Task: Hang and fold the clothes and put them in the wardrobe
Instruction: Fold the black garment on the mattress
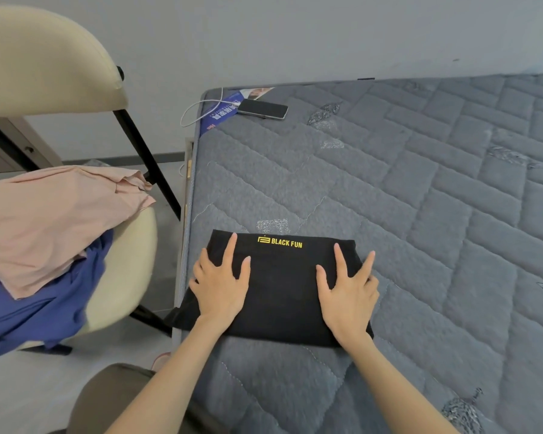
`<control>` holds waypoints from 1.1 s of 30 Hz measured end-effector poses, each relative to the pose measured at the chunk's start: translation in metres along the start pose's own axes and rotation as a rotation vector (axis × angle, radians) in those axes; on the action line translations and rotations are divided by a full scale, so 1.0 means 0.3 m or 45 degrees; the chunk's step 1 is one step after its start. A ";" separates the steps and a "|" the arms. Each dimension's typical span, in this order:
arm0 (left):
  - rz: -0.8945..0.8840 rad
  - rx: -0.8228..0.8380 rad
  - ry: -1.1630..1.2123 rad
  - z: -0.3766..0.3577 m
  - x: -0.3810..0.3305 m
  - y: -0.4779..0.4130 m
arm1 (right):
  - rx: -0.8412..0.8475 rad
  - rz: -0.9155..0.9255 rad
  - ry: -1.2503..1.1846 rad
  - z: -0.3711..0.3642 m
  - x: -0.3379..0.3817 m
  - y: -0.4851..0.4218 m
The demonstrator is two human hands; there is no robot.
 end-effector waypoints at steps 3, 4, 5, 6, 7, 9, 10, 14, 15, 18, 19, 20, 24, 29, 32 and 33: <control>0.067 -0.056 0.082 0.017 0.018 0.003 | 0.001 -0.051 -0.164 0.001 -0.001 0.018; 0.091 -0.062 0.098 0.021 0.025 0.003 | 0.008 -0.042 -0.210 0.002 -0.001 0.020; 0.115 -0.058 0.106 0.022 0.032 0.002 | 0.025 -0.040 -0.254 0.008 -0.001 0.020; 0.135 -0.045 0.120 0.023 0.036 0.003 | 0.056 -0.048 -0.289 0.014 -0.002 0.016; 0.145 -0.025 0.149 0.025 0.036 0.005 | 0.089 -0.061 -0.303 0.019 -0.001 0.013; 0.153 0.014 0.262 0.033 0.029 0.004 | 0.137 -0.096 -0.295 0.029 0.001 0.005; 0.167 0.039 0.310 0.039 0.025 0.001 | 0.148 -0.124 -0.314 0.036 -0.002 -0.002; 0.195 0.153 0.356 0.052 0.026 -0.025 | 0.252 -0.210 -0.575 0.048 -0.024 -0.028; 0.189 0.190 0.370 0.049 0.030 -0.031 | 0.280 -0.204 -0.641 0.050 -0.026 -0.031; 0.165 0.278 0.511 0.043 0.044 -0.030 | 0.300 -0.167 -0.760 0.061 -0.020 -0.025; 0.158 0.288 0.576 0.047 0.051 -0.026 | 0.291 -0.147 -0.775 0.069 -0.012 -0.020; 0.150 0.289 0.628 0.058 0.055 -0.019 | 0.276 -0.125 -0.778 0.077 -0.002 -0.014; 0.130 0.234 0.744 0.124 0.102 0.023 | 0.235 -0.005 -0.789 0.118 0.065 0.027; 0.075 0.071 0.839 0.295 0.203 0.067 | 0.249 0.175 -0.839 0.186 0.233 0.088; 0.034 -0.056 0.911 0.432 0.290 0.105 | 0.258 0.306 -0.861 0.223 0.379 0.129; 0.041 -0.096 0.939 0.472 0.331 0.119 | 0.267 0.354 -0.869 0.228 0.432 0.146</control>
Point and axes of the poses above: each hand's wrist, its own y-axis away from the middle knuckle, its own z-axis out of the back of the hand, x = y × z, the point moved 4 cm from there along -y, towards the middle knuckle, and after that the axes turned 13 degrees about x, right-handed, at the moved point
